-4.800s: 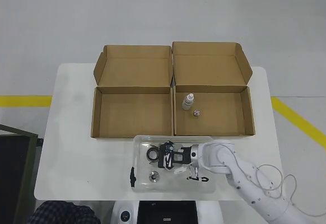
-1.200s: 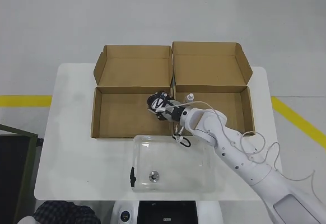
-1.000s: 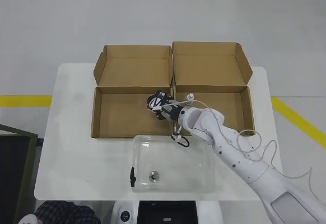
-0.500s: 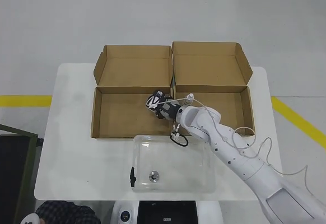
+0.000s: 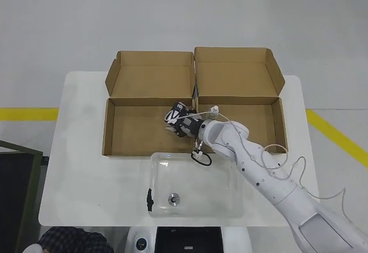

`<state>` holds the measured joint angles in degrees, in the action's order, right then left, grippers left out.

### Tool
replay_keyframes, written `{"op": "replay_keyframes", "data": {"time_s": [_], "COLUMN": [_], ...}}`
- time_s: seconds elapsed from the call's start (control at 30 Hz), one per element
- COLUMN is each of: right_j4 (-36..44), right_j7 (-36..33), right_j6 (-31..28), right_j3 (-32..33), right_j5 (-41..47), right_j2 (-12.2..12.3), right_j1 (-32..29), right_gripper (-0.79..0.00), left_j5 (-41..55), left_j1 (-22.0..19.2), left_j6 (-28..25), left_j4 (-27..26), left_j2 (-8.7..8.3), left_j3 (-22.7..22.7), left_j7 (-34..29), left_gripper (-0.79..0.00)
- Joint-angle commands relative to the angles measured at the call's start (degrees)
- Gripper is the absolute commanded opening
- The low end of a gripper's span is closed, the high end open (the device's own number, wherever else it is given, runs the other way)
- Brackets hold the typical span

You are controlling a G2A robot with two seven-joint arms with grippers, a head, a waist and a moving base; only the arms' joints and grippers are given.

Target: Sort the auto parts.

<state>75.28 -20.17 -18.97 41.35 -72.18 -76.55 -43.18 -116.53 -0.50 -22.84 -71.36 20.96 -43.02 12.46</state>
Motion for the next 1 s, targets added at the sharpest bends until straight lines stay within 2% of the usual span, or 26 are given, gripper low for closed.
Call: {"op": "replay_keyframes", "data": {"time_s": [0.0,0.33,0.4,0.7,0.97], "right_j4": [1.6,14.1,17.3,29.7,36.4], "right_j7": [0.2,-1.5,-2.2,-4.1,-4.2], "right_j6": [-0.4,-5.2,-7.2,-15.0,-21.1], "right_j3": [0.7,5.2,6.0,9.9,12.7], "right_j5": [-0.6,-2.3,-2.4,-3.8,-5.8], "right_j2": [0.2,1.9,2.3,4.7,6.5], "right_j1": [-0.5,-5.5,-7.0,-16.4,-23.9], "right_gripper": [-0.132,-0.142,-0.175,-0.179,-0.163], "left_j5": [0.0,0.0,0.0,0.0,0.0], "left_j1": [0.0,0.0,0.0,0.0,0.0], "left_j6": [0.0,0.0,0.0,0.0,0.0], "left_j4": [0.0,0.0,0.0,0.0,0.0], "left_j2": [0.00,0.00,0.00,0.00,0.00], "left_j3": [0.0,0.0,0.0,0.0,0.0], "left_j7": [0.0,0.0,0.0,0.0,0.0], "left_gripper": [0.000,0.000,0.000,0.000,0.000]}}
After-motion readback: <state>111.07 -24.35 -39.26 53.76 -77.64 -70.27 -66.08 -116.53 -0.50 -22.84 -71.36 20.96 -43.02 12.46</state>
